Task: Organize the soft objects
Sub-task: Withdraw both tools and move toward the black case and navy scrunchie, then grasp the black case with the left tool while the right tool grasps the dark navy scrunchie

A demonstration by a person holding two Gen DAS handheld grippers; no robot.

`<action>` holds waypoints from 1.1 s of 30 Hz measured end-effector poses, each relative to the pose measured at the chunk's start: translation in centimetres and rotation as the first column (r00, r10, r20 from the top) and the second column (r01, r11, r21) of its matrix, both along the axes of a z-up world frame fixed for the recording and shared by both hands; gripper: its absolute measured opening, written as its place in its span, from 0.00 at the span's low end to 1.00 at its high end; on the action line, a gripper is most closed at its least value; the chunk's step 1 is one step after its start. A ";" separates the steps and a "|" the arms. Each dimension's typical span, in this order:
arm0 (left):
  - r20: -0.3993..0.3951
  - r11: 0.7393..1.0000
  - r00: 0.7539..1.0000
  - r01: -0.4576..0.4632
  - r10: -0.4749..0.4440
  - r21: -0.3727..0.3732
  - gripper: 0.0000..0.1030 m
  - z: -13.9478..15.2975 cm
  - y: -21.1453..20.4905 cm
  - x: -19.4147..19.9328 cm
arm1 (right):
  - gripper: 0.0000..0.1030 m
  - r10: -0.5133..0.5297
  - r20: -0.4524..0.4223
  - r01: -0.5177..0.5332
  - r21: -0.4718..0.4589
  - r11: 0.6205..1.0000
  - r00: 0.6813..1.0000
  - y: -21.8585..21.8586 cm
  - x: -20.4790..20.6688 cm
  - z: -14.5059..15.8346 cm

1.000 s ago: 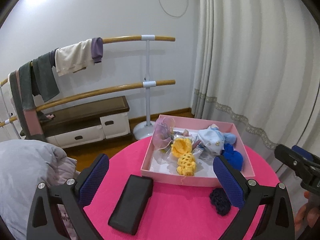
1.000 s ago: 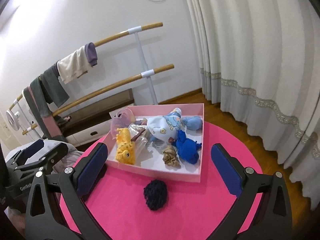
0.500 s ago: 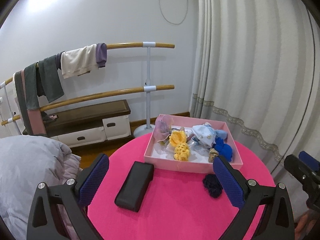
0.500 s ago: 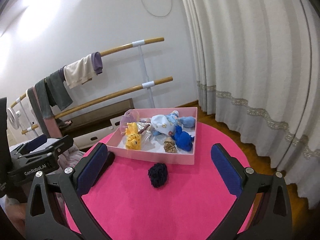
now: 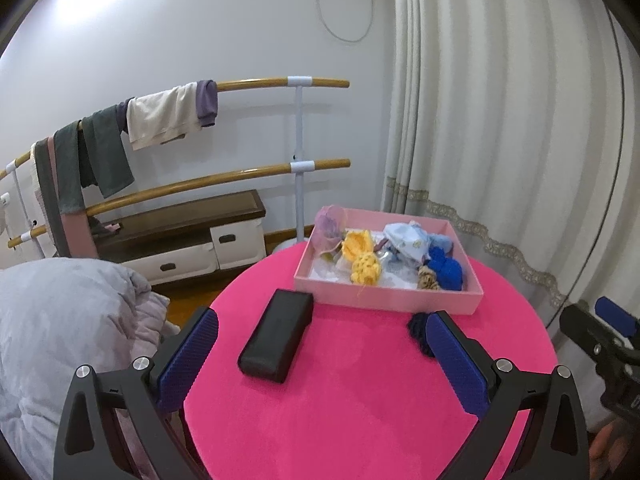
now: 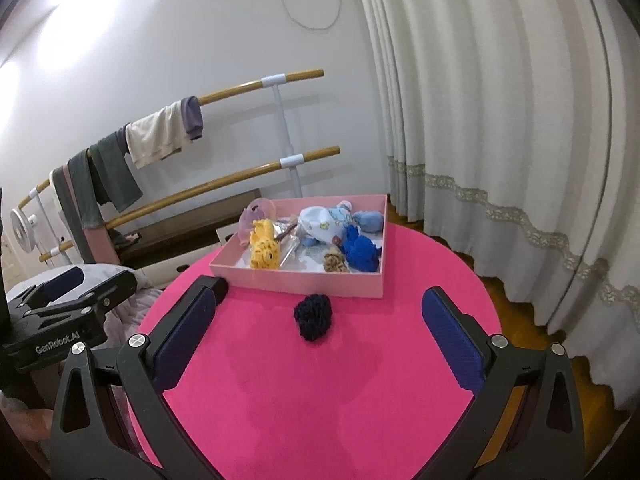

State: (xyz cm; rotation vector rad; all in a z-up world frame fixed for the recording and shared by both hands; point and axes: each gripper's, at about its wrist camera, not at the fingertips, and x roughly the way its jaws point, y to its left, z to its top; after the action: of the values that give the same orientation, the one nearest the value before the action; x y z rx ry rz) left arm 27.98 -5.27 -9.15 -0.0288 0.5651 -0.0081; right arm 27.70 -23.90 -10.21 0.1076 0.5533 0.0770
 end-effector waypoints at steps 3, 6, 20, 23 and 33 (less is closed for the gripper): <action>-0.020 1.000 1.000 -0.002 0.002 -0.008 1.00 -0.6 0.4 -0.5 | 1.00 -0.001 -0.012 0.001 -0.002 1.000 1.000 0.0 0.1 -0.4; -0.035 1.000 0.999 -0.011 0.010 -0.012 1.00 -0.9 1.1 -0.8 | 1.00 0.001 -0.018 -0.001 -0.006 1.000 1.000 0.2 0.2 -0.5; -0.090 0.999 0.995 -0.032 0.030 -0.024 1.00 -2.4 3.0 1.4 | 1.00 0.014 -0.064 -0.015 -0.026 1.000 0.998 1.3 1.7 -1.7; -0.105 0.999 0.994 -0.037 0.035 -0.020 1.00 -3.0 3.5 2.3 | 1.00 0.012 -0.085 -0.015 -0.029 0.999 0.996 1.3 2.6 -2.4; -0.198 0.999 0.980 -0.026 0.035 0.045 1.00 -7.4 5.2 8.8 | 1.00 0.019 -0.178 -0.024 -0.026 0.999 0.984 1.5 6.3 -6.0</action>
State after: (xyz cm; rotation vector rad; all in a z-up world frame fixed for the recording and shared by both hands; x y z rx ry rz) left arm 36.79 -0.11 -16.50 0.0029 0.7651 0.0368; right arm 34.05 -22.39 -16.21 0.0815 0.7337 0.0816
